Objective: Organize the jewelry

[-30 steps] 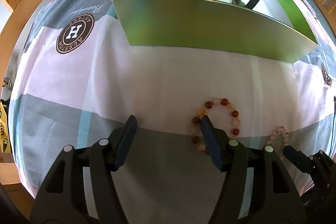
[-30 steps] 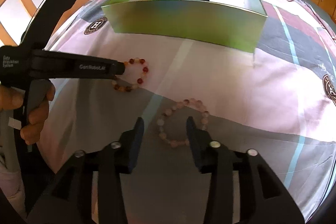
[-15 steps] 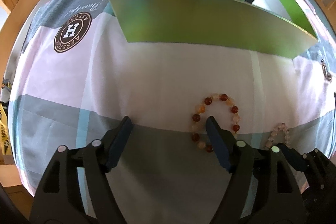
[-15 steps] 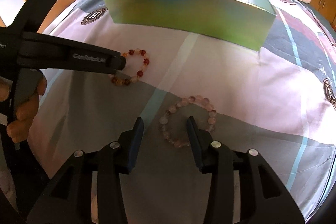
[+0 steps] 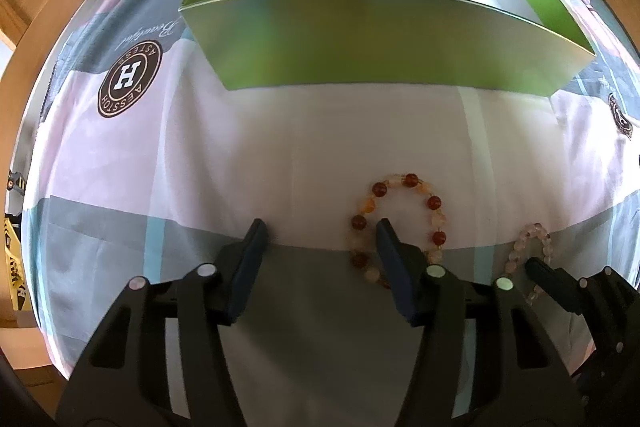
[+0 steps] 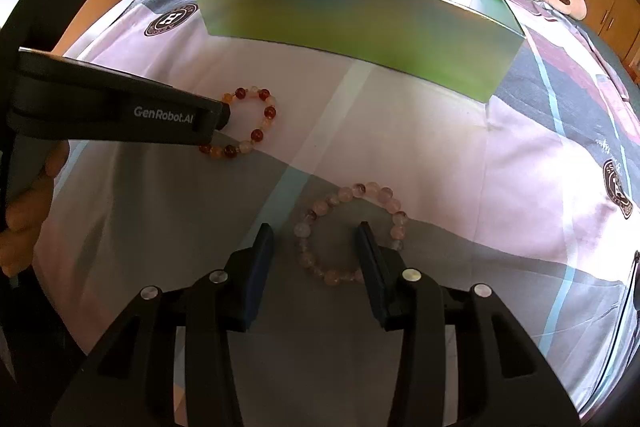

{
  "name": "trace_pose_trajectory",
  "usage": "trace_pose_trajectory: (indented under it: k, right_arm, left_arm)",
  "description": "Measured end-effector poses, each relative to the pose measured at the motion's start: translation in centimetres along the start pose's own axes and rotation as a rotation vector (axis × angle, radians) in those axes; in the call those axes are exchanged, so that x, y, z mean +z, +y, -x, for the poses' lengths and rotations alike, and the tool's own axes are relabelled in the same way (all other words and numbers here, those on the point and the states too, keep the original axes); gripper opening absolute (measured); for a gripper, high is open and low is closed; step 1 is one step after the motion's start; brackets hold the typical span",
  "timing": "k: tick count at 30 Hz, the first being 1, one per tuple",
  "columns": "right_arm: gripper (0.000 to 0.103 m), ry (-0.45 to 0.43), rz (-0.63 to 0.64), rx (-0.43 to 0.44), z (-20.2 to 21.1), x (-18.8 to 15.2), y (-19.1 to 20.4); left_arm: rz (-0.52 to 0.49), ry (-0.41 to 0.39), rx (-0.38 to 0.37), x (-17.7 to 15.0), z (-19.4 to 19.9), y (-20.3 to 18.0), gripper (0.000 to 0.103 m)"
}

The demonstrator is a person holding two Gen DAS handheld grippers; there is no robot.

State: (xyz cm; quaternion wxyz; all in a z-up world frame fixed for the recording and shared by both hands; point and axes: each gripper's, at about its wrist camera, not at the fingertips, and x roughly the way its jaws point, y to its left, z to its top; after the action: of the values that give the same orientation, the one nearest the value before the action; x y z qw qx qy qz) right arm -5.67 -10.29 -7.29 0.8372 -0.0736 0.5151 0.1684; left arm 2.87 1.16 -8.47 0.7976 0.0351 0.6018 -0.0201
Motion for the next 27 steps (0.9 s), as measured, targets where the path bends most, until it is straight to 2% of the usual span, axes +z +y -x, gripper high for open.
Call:
trace_pose_trajectory:
  k: [8, 13, 21, 22, 24, 25, 27]
  right_arm:
    - [0.039, 0.004, 0.012, 0.006, 0.06, -0.29, 0.12]
    - [0.042, 0.028, -0.003, 0.014, -0.06, -0.05, -0.08]
    - [0.041, 0.018, 0.003, -0.001, -0.2, 0.22, 0.26]
    - [0.037, 0.012, 0.002, 0.005, -0.03, 0.07, 0.3]
    - [0.011, 0.005, -0.008, 0.039, 0.25, -0.05, 0.31]
    - [0.008, 0.006, -0.015, 0.047, 0.36, -0.07, 0.27]
    - [0.008, 0.005, -0.019, 0.064, 0.67, -0.1, 0.09]
  left_arm:
    - [0.003, -0.002, -0.016, -0.57, 0.39, -0.24, 0.026]
    - [0.01, 0.009, -0.04, -0.09, 0.18, 0.29, 0.026]
    - [-0.001, 0.012, -0.033, -0.01, 0.03, 0.23, 0.027]
    - [0.003, 0.012, -0.037, -0.02, 0.04, 0.27, 0.027]
    - [0.01, 0.011, -0.048, -0.02, 0.11, 0.39, 0.019]
    - [0.015, 0.01, -0.057, -0.03, 0.21, 0.37, 0.011]
    - [0.019, 0.005, -0.065, 0.03, 0.47, 0.47, 0.009]
